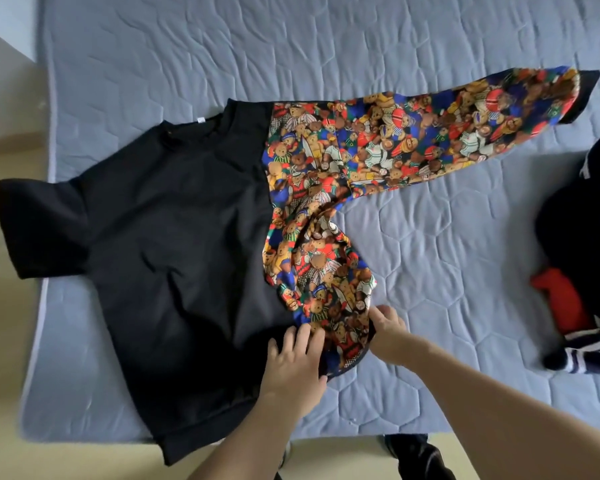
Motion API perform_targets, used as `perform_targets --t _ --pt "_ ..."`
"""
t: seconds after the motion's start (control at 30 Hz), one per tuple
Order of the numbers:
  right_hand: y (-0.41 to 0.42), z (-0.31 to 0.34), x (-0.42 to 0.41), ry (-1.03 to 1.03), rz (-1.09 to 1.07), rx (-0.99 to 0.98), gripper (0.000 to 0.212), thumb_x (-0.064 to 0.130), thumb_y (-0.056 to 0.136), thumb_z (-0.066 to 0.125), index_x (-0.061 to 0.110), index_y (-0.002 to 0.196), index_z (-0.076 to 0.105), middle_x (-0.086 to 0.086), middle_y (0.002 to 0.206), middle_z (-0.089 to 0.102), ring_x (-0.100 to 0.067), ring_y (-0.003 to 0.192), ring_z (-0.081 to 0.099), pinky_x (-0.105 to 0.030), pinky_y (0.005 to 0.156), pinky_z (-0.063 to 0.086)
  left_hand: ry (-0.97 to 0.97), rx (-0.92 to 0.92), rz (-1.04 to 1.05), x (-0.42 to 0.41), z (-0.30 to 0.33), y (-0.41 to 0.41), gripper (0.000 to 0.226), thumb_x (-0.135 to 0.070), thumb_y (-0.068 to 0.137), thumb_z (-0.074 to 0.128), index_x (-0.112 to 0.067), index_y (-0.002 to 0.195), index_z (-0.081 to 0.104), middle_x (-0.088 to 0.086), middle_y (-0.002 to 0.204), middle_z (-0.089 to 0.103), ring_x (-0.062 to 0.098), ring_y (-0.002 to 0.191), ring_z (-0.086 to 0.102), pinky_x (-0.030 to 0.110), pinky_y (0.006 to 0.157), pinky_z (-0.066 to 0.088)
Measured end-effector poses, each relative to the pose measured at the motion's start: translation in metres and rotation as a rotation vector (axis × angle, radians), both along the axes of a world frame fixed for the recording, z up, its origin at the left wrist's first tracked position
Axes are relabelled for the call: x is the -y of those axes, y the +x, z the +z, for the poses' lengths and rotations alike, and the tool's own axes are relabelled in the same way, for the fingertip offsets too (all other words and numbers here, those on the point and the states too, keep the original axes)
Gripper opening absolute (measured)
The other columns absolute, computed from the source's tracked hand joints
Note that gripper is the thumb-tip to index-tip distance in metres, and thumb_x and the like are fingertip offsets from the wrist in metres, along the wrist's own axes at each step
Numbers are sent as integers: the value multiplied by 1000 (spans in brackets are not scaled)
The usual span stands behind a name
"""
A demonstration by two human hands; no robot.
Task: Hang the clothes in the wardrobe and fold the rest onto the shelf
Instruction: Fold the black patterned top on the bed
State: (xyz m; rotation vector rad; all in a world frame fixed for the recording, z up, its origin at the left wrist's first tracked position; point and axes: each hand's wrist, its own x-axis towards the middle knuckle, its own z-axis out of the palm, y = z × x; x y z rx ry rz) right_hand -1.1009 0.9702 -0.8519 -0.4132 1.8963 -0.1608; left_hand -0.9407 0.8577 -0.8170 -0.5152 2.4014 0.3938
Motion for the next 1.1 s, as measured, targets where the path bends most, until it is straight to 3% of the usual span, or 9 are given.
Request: perform_targets --t 0.1,0.17,0.33,0.6,0.73,0.83,0.93,1.0,1.1 --pt "-6 -1 -7 -99 -78 24 71 9 87 42 29 150 18 -6 146 32 -31 136 31 -38 112 29 -4 -276 -212 -11 -3 12 61 -37 55 78 -20 105 49 1 101 55 24 86 56 36 65 50" --pt "-10 -13 -5 -45 -58 -13 59 15 85 47 22 143 32 -8 138 45 -31 128 42 -37 105 37 21 -323 -318 -19 -6 14 54 -36 56 75 -20 102 51 -1 94 55 21 78 55 32 58 48" --pt "1 -38 3 -42 -70 -57 27 9 84 43 9 106 59 -9 106 65 -28 97 61 -30 74 48 -12 -220 -153 -26 -35 22 73 -50 42 79 -24 106 53 2 104 56 24 84 58 38 60 51" --pt "2 9 -68 35 -375 198 11 10 89 54 9 78 53 -3 59 51 -15 52 46 -27 53 39 -134 6 19 -50 -11 3 100 -55 42 86 -16 125 46 11 123 53 31 97 57 50 71 47" --pt "-2 67 -121 47 -449 408 16 8 95 51 9 79 52 -5 57 51 -13 47 44 -19 47 33 -140 112 -78 -88 28 -24 85 -61 77 59 -19 142 21 6 143 25 29 124 35 48 91 37" --pt "-1 74 -144 83 -485 396 12 10 94 54 8 82 54 -4 56 53 -13 47 46 -22 51 38 -94 223 -148 -110 35 -37 70 -48 83 60 -17 136 27 7 134 35 30 120 39 44 87 43" --pt "-6 59 -158 120 -371 315 15 14 89 56 14 74 56 -2 68 58 -17 62 52 -25 62 43 14 309 -226 -125 29 -49 45 -16 90 51 -14 132 35 14 132 47 35 119 49 42 90 45" --pt "-11 50 -158 129 -299 232 6 17 89 56 17 88 61 -3 92 59 -18 82 53 -24 70 41 126 381 -294 -131 20 -51 48 -6 88 47 -14 134 33 17 128 52 39 115 53 44 88 46" --pt "-11 32 -144 66 -444 127 32 23 89 58 18 120 55 -7 105 57 -21 93 54 -24 76 39 287 531 -354 -137 7 -49 48 -8 89 48 -15 134 34 18 126 56 40 112 57 44 90 48"
